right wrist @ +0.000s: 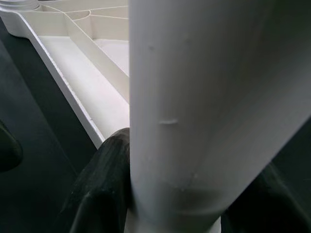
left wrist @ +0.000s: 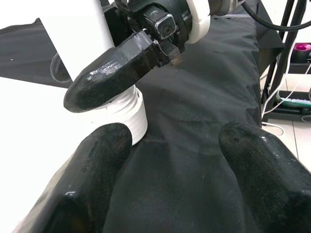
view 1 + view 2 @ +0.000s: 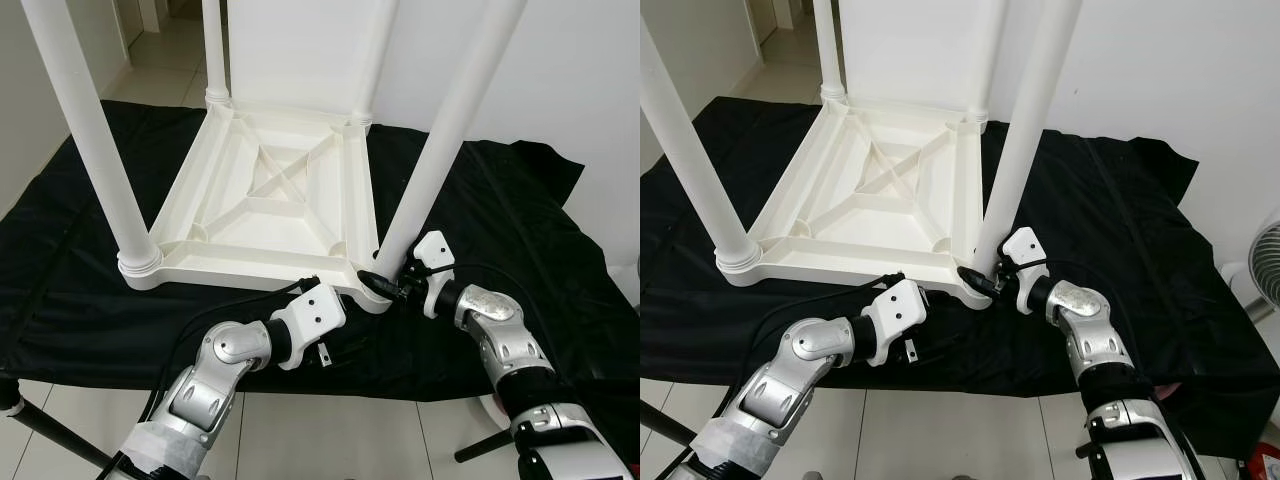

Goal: Building children table

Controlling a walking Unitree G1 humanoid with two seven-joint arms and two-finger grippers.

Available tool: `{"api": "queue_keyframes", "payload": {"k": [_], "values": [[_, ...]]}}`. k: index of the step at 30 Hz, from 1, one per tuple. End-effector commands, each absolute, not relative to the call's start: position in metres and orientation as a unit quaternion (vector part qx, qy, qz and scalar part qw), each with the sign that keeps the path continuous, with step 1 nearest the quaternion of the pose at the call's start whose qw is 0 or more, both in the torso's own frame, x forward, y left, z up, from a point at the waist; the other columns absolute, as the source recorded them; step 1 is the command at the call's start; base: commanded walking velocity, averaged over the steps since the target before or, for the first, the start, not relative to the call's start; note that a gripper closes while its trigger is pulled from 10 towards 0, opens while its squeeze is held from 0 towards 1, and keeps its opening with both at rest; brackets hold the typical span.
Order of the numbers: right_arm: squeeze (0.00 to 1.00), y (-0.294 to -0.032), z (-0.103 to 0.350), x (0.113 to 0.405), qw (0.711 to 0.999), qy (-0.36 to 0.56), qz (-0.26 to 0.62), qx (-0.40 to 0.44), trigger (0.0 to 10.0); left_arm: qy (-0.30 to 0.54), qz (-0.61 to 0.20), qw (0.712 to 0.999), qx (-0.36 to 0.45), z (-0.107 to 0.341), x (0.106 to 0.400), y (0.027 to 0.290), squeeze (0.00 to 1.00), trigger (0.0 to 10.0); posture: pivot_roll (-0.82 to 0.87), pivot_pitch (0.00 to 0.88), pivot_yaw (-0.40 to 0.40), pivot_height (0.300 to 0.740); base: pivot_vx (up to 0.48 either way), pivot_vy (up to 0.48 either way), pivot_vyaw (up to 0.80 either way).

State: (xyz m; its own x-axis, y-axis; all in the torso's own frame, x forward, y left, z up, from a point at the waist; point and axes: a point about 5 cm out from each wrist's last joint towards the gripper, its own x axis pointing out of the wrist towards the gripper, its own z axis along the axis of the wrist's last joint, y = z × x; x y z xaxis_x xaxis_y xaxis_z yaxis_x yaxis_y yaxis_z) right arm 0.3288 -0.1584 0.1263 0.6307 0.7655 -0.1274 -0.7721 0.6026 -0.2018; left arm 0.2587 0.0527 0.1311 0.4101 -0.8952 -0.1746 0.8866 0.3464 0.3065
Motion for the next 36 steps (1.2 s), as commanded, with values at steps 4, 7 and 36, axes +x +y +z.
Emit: {"api": "queue_keyframes", "payload": {"k": [4, 7, 36], "values": [[0.00, -0.159, 0.116, 0.324, 0.891, 0.031, 0.433, -0.133, 0.0, -0.019, -0.514, 0.839, 0.175, 0.134, 0.260, 0.054, 0.00, 10.0, 0.01, 0.000, -0.098, 0.740, 0.000, 0.000, 0.00], [0.00, -0.155, 0.117, 0.323, 0.907, 0.016, 0.403, -0.121, 0.0, -0.018, -0.515, 0.839, 0.174, 0.134, 0.259, 0.054, 0.00, 10.0, 0.01, 0.000, -0.097, 0.740, 0.000, 0.000, 0.00], [0.00, -0.112, 0.131, 0.296, 1.000, -0.013, 0.000, 0.010, 10.0, -0.014, -0.526, 0.832, 0.175, 0.133, 0.258, 0.053, 0.00, 10.0, -0.01, 0.001, -0.080, 0.740, 0.000, 0.000, 0.00]]}}
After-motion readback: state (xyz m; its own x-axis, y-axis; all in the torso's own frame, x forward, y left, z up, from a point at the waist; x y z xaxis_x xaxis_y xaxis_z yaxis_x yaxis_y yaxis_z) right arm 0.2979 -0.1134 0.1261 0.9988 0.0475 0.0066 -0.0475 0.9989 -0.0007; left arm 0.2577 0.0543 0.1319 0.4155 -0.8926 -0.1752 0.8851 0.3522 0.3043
